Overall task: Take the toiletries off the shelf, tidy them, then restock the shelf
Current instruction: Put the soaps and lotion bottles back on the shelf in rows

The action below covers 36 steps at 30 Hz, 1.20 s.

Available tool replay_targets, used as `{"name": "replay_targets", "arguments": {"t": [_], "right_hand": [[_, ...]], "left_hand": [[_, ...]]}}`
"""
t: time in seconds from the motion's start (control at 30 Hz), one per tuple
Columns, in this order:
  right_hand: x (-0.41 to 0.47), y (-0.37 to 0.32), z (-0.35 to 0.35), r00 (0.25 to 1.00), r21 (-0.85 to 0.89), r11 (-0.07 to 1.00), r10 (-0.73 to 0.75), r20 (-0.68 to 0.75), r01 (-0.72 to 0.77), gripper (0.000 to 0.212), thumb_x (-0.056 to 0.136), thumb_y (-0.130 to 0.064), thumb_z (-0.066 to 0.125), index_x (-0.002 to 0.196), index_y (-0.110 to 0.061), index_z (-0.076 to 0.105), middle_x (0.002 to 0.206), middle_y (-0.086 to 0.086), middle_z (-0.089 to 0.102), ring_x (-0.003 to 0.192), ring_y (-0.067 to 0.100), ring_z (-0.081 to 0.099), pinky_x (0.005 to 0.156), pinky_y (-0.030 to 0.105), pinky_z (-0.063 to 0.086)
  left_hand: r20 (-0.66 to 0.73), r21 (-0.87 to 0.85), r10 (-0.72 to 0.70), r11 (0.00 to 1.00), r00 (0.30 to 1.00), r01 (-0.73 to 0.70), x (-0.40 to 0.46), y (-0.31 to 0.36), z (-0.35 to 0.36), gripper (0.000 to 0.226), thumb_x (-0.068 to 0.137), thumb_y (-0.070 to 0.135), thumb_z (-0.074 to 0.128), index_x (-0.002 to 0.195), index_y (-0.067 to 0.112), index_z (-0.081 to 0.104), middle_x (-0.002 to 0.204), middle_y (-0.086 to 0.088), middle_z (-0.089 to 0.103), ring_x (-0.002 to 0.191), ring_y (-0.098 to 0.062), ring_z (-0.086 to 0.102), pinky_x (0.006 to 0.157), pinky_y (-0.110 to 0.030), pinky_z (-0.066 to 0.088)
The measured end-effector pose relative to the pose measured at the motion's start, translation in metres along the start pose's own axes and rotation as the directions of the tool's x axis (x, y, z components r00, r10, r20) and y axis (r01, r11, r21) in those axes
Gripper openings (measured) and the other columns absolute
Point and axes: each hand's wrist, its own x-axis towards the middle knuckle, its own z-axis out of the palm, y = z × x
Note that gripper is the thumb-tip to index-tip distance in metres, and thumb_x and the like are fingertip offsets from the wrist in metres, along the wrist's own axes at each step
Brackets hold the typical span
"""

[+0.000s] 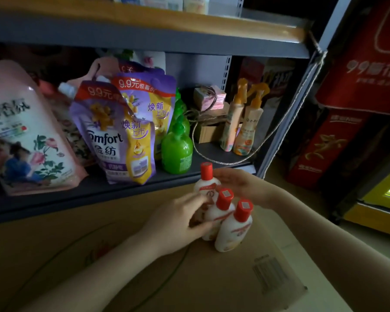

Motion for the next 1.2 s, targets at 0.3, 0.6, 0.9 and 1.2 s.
{"name": "replay_targets", "arguments": {"t": [0.3,0.6,0.9,1.2], "right_hand": [[0.013,0.018,0.003,0.995,-0.248,0.969,-0.04,-0.088,0.017,0.029,0.085,-0.013,0.063,0.114,-0.014,0.056,0.093,-0.011,0.06,0.085,0.001,0.059,0.08,0.014,0.047],[-0.01,-0.049,-0.059,0.863,0.081,0.939,-0.272,-0.425,0.335,0.027,0.082,-0.019,0.062,0.108,-0.022,0.056,0.099,0.003,0.069,0.096,0.016,0.067,0.079,0.026,0.055],[0.032,-0.181,-0.118,0.519,-0.11,0.768,-0.523,-0.676,0.631,0.025,0.089,-0.01,0.058,0.112,-0.017,0.05,0.101,-0.002,0.062,0.096,0.012,0.062,0.08,0.022,0.054],[0.112,-0.225,-0.165,0.69,-0.282,0.88,-0.476,-0.545,0.383,0.038,0.083,-0.012,0.067,0.118,-0.013,0.052,0.103,0.005,0.063,0.093,0.018,0.061,0.077,0.029,0.051]], "left_hand": [[0.13,-0.239,-0.223,0.939,0.966,0.249,0.017,-0.001,0.023,0.039,0.078,0.035,0.07,0.114,0.037,0.055,0.107,0.017,0.064,0.098,0.005,0.058,0.083,-0.018,0.048],[-0.191,-0.275,-0.171,0.955,0.967,0.115,0.048,0.015,-0.039,0.032,0.075,0.029,0.075,0.095,0.042,0.053,0.089,0.019,0.066,0.083,0.007,0.061,0.072,-0.018,0.051],[-0.546,-0.094,0.06,0.987,0.836,-0.133,0.119,0.06,-0.185,0.037,0.07,0.035,0.076,0.096,0.047,0.052,0.092,0.025,0.066,0.08,0.006,0.063,0.069,-0.015,0.052],[-0.554,-0.227,-0.016,0.965,0.833,-0.132,0.182,0.072,-0.252,0.023,0.081,0.022,0.069,0.092,0.035,0.055,0.09,0.015,0.066,0.079,0.006,0.064,0.063,-0.014,0.053]]}}
